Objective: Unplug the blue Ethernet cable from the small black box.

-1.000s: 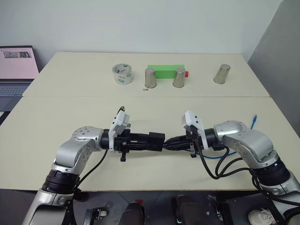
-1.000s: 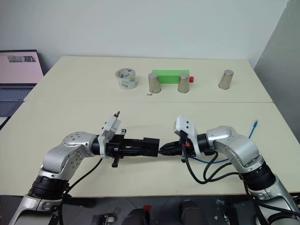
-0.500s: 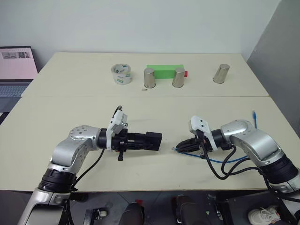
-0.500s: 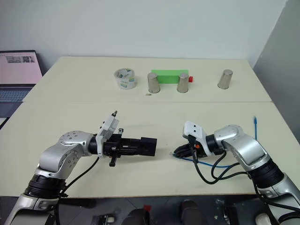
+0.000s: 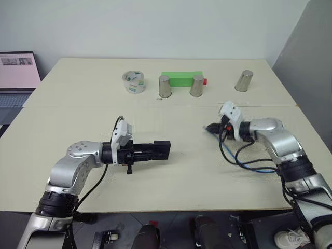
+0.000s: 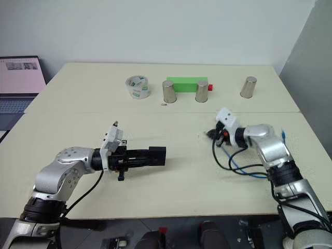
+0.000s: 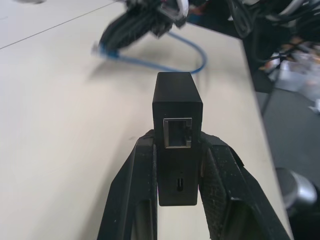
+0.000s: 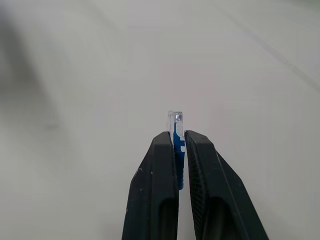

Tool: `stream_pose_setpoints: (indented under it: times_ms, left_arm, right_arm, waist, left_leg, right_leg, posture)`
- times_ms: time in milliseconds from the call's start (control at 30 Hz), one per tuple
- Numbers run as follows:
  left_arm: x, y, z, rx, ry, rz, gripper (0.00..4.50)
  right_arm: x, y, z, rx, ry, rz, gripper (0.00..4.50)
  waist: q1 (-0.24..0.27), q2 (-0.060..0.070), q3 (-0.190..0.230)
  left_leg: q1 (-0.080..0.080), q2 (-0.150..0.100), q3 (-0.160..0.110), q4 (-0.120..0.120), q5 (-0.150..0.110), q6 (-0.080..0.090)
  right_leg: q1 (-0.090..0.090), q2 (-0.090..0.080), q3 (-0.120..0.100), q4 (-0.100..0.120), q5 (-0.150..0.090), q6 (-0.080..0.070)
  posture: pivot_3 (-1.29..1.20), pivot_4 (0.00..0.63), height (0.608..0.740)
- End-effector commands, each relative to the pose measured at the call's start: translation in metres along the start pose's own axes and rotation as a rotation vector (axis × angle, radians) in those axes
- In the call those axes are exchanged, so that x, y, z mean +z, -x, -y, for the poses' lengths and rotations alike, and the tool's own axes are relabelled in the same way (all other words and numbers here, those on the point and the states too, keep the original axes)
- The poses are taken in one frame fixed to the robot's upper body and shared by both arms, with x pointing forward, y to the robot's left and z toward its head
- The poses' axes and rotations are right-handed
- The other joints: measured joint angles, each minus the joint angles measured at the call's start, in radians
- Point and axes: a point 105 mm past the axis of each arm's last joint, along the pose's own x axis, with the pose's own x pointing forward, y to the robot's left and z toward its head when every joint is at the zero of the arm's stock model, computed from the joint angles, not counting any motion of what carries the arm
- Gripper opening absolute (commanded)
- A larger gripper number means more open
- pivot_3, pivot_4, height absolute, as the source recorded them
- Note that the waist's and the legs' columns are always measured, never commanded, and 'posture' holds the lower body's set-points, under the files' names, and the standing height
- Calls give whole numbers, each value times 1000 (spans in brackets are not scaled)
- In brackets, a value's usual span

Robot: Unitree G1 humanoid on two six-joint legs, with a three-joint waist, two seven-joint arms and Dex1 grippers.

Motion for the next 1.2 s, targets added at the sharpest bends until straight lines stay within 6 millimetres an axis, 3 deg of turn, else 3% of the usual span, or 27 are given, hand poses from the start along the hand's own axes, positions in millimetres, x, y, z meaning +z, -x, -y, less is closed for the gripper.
stream_pose_setpoints:
  times_ms: [33,133,167,200,233,267,467,567,633,700,767,867,1200]
  left_arm:
    - [-3,1,-3,71,-1,-26,776]
    - [-7,-1,-7,118,5,-24,776]
    - [-7,-2,-9,137,4,-17,776]
    - [-7,-3,-10,149,4,-12,776]
    - [-7,-3,-14,179,-6,-13,776]
    - [-9,-3,-18,211,-14,-17,776]
    - [-17,1,-46,419,-77,-51,776]
    - [-13,11,-70,594,-113,-21,776]
    - [-5,24,-91,754,-147,31,776]
    - [1,42,-111,921,-184,93,776]
    - [2,56,-122,1020,-203,126,776]
    - [-6,73,-139,1171,-174,162,776]
    - [-37,75,-156,1262,-45,165,776]
  right_arm:
    - [-4,-1,43,-252,-2,3,23]
    - [-10,-5,47,-269,-52,0,23]
    - [-11,-5,48,-273,-59,0,373]
    - [-12,-6,48,-276,-60,1,373]
    - [-9,-5,49,-269,-69,13,775]
    - [-7,-4,49,-263,-74,26,884]
    - [15,9,31,-133,-39,93,2493]
    - [33,17,8,-8,17,150,3177]
    - [51,24,-22,137,43,217,3624]
    - [73,34,-64,317,71,311,4092]
    - [87,41,-89,396,76,367,4092]
    - [89,31,-109,393,97,373,4092]
    - [91,17,-122,383,58,361,4092]
  waist:
    - [1,0,0]
    - [0,0,0]
    - [1,0,0]
    - [0,0,0]
    - [0,0,0]
    - [0,0,0]
    - [1,0,0]
    - [2,0,0]
    - [5,1,0]
    - [3,1,0]
    - [0,1,0]
    - [3,1,0]
    - [28,0,-1]
  left_leg:
    - [-1,0,0,0,0,0]
    - [-3,0,0,0,0,0]
    - [-3,0,0,0,0,0]
    - [-3,0,0,0,0,0]
    - [-3,-1,0,0,0,0]
    - [-3,0,0,0,0,0]
    - [-2,0,-1,0,0,0]
    - [-2,0,-1,1,0,0]
    - [-2,-1,-1,1,0,0]
    - [-2,0,-2,1,0,0]
    - [-2,0,-2,1,0,0]
    - [-2,1,-3,1,0,0]
    - [-5,-3,-6,3,0,0]
  right_leg:
    - [-1,0,0,0,2,-4]
    - [-2,0,0,0,3,-4]
    - [-2,-1,0,-1,3,-4]
    - [-2,-1,0,-1,3,-4]
    - [-2,-1,0,-1,3,-4]
    - [-2,-1,0,-1,3,-4]
    - [-2,-1,0,1,3,-4]
    - [-1,-1,-1,1,3,-4]
    - [-1,-1,-1,1,3,-4]
    - [-1,-1,-2,1,3,-4]
    - [-1,-1,-2,1,3,-4]
    - [-1,-1,-2,2,3,-4]
    - [-1,-3,-5,0,5,-1]
  posture:
    - [0,150,740]
    - [0,150,740]
    - [0,150,740]
    - [0,150,740]
    - [0,150,740]
    - [0,150,740]
    - [0,150,740]
    - [0,150,740]
    - [0,150,740]
    - [0,150,740]
    - [0,150,740]
    - [0,150,740]
    - [0,150,740]
